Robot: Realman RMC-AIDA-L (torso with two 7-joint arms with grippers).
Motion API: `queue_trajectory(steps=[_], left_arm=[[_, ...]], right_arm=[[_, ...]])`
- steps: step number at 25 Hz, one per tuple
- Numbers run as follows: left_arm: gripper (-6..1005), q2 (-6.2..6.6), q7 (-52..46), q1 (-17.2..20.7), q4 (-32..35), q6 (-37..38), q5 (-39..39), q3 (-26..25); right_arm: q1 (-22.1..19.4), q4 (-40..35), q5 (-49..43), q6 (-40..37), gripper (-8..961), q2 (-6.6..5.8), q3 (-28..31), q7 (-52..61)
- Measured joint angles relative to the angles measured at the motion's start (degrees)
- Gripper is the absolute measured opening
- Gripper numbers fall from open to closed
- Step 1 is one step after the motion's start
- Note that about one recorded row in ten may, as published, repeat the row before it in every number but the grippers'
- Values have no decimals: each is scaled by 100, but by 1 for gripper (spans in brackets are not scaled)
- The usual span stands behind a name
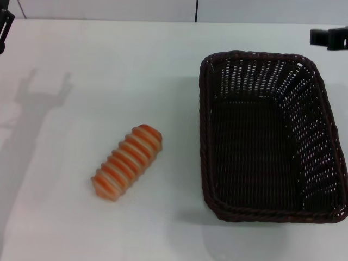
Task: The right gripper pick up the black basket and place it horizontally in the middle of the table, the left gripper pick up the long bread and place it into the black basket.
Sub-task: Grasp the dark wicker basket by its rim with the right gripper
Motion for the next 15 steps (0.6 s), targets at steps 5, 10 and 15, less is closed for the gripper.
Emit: queue_trajectory(steps=[5, 10, 15], left_arm=[[864, 21, -6, -8, 0, 0, 0, -55], [864, 18, -14, -10, 21, 4, -9, -131], [864, 15, -193, 6, 41, 14, -10, -139]], right_arm=[[252, -67, 75, 837, 664, 6, 104, 232], [425, 136, 78, 1317, 664, 0, 295, 503], [499, 263, 83, 1624, 663, 8, 348, 639]])
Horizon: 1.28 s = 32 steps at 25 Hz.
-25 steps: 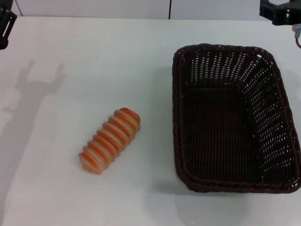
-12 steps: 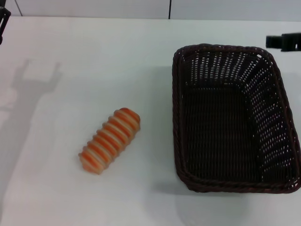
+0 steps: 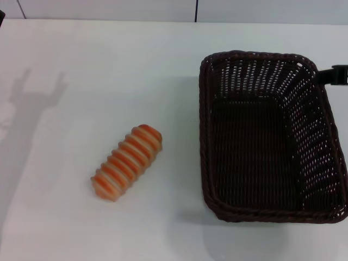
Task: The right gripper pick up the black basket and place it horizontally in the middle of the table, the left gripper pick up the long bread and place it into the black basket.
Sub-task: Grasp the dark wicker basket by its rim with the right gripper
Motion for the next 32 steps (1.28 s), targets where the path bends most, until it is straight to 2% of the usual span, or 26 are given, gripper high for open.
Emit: queue_trajectory(steps=[20, 32], left_arm=[[864, 94, -51, 15, 21, 30, 2, -20], [863, 100, -51, 8, 21, 81, 1, -21]], right_arm=[[149, 400, 236, 318, 664, 1, -41, 332], [174, 522, 242, 558, 663, 5, -90, 398]])
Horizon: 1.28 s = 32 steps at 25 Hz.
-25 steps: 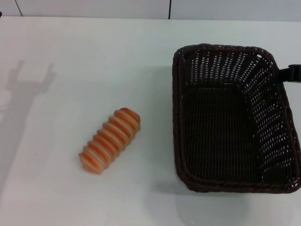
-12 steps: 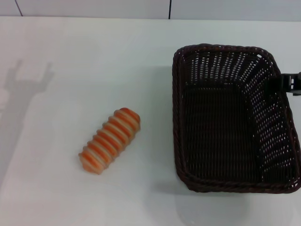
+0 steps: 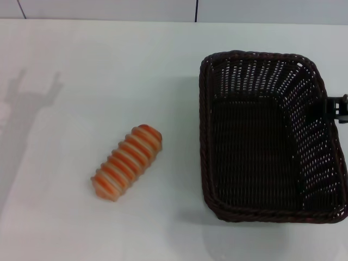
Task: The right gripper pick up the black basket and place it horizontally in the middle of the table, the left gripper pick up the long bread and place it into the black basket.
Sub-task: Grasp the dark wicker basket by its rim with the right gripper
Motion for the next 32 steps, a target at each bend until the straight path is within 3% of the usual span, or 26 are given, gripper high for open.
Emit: queue_trajectory(steps=[13, 27, 32], left_arm=[[863, 5, 0, 3, 0, 86, -1, -52], [863, -11, 0, 18, 0, 153, -1, -129], [863, -24, 0, 35, 0, 235, 0, -169]], right_arm=[[112, 368, 7, 94, 664, -8, -117, 1], [186, 706, 183, -355, 656, -9, -320, -16], [135, 595, 219, -455, 438, -10, -325, -34]])
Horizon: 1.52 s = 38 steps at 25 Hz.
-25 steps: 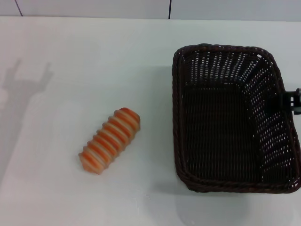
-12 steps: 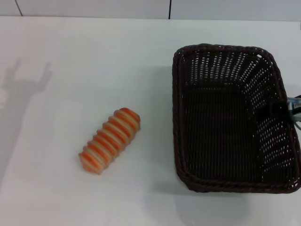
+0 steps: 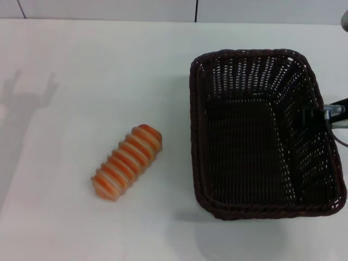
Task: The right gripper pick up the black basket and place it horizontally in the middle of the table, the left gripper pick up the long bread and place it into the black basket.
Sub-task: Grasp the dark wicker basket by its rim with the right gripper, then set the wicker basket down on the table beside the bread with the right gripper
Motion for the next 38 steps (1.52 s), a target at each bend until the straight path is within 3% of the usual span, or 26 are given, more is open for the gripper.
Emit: queue_trajectory(steps=[10, 15, 24, 31, 38], left_arm=[[863, -7, -64, 20, 0, 67, 0, -43], [863, -22, -64, 20, 39, 68, 0, -79], [863, -83, -33, 145, 51, 26, 0, -329], [863, -109, -51, 195, 29, -30, -1, -609], [863, -113, -62, 99, 6, -307, -2, -896]], right_arm=[[61, 218, -9, -185, 155, -2, -65, -45], [-51, -127, -289, -581, 155, -15, -73, -106], [-298, -623, -609, -2520, 151, -10, -265, -1493], [-176, -770, 458, -2960, 146, -23, -166, -3473], [-80, -787, 2363, -2588, 146, -35, 335, -5868]])
